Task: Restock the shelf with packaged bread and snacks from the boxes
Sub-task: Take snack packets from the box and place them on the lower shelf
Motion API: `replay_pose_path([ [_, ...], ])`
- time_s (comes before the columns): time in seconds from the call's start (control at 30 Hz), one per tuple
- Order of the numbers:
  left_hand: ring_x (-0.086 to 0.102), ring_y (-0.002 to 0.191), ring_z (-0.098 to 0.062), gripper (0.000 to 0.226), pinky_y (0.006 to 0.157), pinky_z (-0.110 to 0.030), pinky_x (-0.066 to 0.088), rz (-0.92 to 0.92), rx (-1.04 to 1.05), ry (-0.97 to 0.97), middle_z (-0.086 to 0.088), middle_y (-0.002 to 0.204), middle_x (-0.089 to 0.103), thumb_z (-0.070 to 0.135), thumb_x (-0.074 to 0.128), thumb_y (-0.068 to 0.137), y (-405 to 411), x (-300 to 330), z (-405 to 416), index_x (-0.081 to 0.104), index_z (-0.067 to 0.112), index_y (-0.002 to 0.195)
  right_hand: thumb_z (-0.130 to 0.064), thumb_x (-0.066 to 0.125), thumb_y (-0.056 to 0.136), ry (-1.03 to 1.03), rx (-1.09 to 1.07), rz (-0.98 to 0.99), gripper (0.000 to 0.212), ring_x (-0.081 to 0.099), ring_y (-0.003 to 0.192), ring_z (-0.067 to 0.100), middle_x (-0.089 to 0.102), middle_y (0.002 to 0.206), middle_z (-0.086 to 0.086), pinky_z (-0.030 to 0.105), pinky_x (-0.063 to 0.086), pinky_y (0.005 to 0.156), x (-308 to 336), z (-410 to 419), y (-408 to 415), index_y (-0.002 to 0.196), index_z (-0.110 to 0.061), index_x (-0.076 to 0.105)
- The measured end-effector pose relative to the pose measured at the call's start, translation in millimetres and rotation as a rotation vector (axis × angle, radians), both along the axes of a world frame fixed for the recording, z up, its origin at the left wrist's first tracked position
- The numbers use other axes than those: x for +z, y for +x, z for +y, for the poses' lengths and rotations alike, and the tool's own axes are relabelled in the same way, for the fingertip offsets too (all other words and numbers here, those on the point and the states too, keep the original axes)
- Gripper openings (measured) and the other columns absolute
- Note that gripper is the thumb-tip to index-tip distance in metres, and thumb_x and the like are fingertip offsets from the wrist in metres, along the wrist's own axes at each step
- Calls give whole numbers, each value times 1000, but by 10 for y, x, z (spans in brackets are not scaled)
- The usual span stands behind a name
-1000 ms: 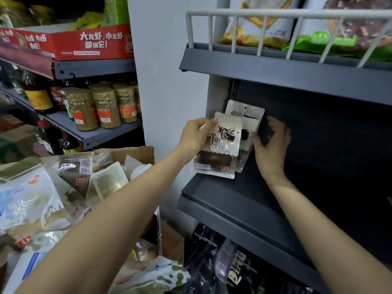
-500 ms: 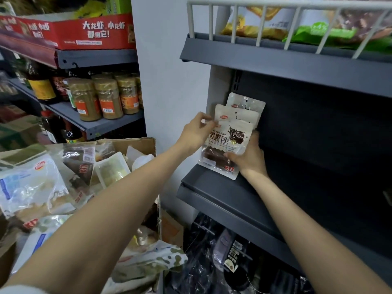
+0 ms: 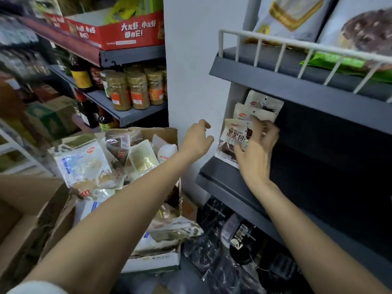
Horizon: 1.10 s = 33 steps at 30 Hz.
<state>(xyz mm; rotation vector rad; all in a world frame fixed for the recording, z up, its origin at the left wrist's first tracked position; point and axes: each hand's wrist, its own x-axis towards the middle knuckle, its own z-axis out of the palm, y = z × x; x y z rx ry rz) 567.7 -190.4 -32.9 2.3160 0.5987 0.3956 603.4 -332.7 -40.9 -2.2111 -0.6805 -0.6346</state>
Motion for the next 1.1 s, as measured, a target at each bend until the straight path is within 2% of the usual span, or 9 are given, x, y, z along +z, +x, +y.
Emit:
replay_pose_path([
  [0.27,42,122,-32,39,95,-40,37,245,193,443,-14,130,48,9,50,87,-998,-21,505,50,6,126,-6,51,90,-239,490,389,41,48,116,23,48,126,9,30,39,94,9,597,-614,130,-11,46],
  [0.4,40,132,-39,54,104,-45,36,127,402,633,-21,141,43,4,65,73,-1594,10,748,51,1,125,-11,56,90,-337,627,578,46,47,123,24,48,133,11,19,32,90,6,965,-931,135,-12,44],
  [0.53,4,147,-30,83,119,-46,7,341,525,396,-10,159,8,18,61,82,-2066,101,1196,14,15,150,-21,56,92,-523,785,634,67,14,145,21,17,157,6,27,15,114,32,1514,-1158,149,-15,21],
  [0.63,30,137,-31,75,110,-49,27,415,470,258,-10,148,34,25,61,87,-2254,113,1521,17,20,148,-14,53,93,-587,846,623,73,-6,148,19,-8,160,0,32,8,119,29,1990,-1211,152,-18,9],
  [0.73,44,124,-34,56,98,-49,36,396,456,221,-11,132,52,25,61,89,-2371,124,1751,31,18,136,11,46,86,-575,849,565,86,2,148,22,-14,159,-2,36,32,111,23,2382,-1216,152,-25,2],
  [0.8,51,115,-36,48,92,-45,36,380,456,213,-14,122,60,19,58,91,-2432,116,1845,34,16,132,17,45,82,-646,777,524,97,19,145,26,-10,160,-3,37,47,90,-4,2556,-1186,150,-33,-3],
  [0.87,54,109,-36,41,88,-41,35,367,422,227,-13,116,63,13,55,92,-2470,103,1924,39,16,130,13,50,82,-748,691,499,94,30,139,30,2,160,1,41,48,90,-53,2659,-1155,150,-34,5],
  [0.97,52,109,-30,25,83,-37,34,319,316,329,-7,110,61,9,51,93,-2500,95,1977,59,18,114,-9,57,88,-846,580,460,51,44,124,35,38,139,15,41,45,95,-164,2652,-1111,137,-19,44],
  [1.1,51,101,-28,21,84,-40,41,148,278,313,-6,103,54,11,50,95,-2476,124,1919,65,16,109,-20,62,89,-369,391,715,33,59,103,32,63,113,15,31,42,77,-99,2338,-1075,121,-9,59],
])
